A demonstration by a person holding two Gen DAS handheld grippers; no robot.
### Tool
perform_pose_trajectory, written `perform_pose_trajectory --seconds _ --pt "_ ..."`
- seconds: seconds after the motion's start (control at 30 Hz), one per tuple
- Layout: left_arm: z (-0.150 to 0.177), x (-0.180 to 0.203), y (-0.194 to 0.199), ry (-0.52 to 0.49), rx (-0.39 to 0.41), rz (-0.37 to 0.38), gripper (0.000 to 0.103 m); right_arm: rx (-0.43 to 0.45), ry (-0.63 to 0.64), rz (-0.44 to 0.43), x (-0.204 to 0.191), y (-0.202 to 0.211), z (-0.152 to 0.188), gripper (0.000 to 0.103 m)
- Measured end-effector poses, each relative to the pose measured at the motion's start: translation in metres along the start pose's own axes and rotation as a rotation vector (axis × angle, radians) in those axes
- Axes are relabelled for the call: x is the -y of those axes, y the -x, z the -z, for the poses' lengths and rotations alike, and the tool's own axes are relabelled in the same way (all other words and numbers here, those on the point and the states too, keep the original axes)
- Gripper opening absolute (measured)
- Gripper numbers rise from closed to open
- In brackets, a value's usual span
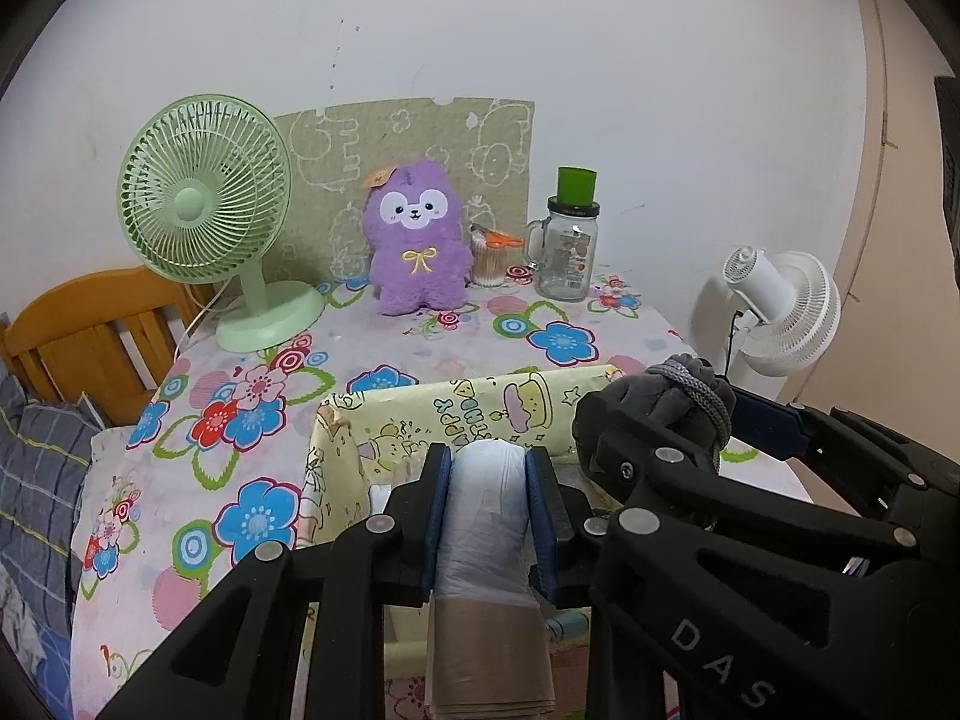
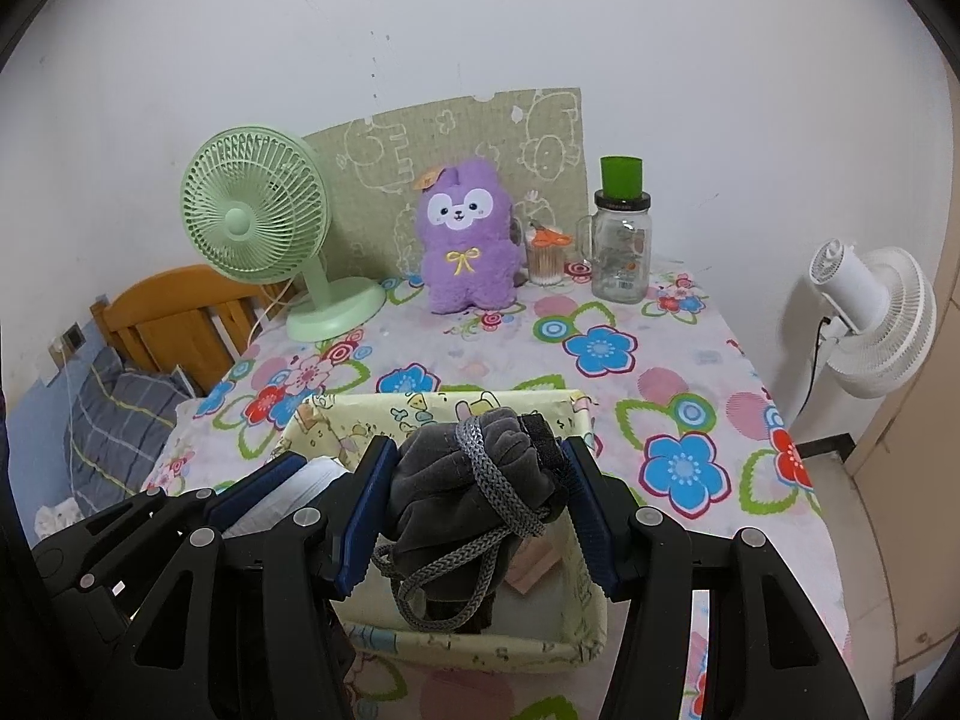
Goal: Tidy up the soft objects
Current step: 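Lift and carry the pouch over the box while the left tool carries the rolled cloth, then lower the pouch into the box and open the right tool while the left tool releases the cloth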
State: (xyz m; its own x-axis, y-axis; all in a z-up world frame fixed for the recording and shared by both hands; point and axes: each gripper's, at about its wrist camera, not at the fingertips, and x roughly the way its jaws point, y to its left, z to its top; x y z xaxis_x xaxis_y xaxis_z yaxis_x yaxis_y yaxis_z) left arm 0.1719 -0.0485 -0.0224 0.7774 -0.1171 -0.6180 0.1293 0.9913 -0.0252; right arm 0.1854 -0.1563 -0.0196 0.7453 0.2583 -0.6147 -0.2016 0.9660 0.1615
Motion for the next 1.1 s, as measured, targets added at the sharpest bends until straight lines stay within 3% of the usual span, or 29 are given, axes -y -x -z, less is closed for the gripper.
perform_pose_trajectory --seconds 0.57,0.73,0.9,1.1 --pt "-0.010 -0.012 -0.039 0.027 -0.044 -0.018 0.026 -0.046 -0.006 -0.022 0.005 -0.045 -0.012 0.059" --pt "-0.012 -0.016 -0.050 0.036 -0.061 -0.018 0.036 -0.059 -0.002 -0.030 0.004 -0.057 -0.014 0.059" --pt "-0.010 -0.018 -0.060 0.032 -0.087 -0.026 0.055 -0.079 -0.004 -0.031 0.005 -0.069 -0.014 0.059" --pt "-0.008 -0.020 -0.068 0.034 -0.100 -0.032 0.063 -0.101 -0.009 -0.030 0.006 -0.081 -0.012 0.059"
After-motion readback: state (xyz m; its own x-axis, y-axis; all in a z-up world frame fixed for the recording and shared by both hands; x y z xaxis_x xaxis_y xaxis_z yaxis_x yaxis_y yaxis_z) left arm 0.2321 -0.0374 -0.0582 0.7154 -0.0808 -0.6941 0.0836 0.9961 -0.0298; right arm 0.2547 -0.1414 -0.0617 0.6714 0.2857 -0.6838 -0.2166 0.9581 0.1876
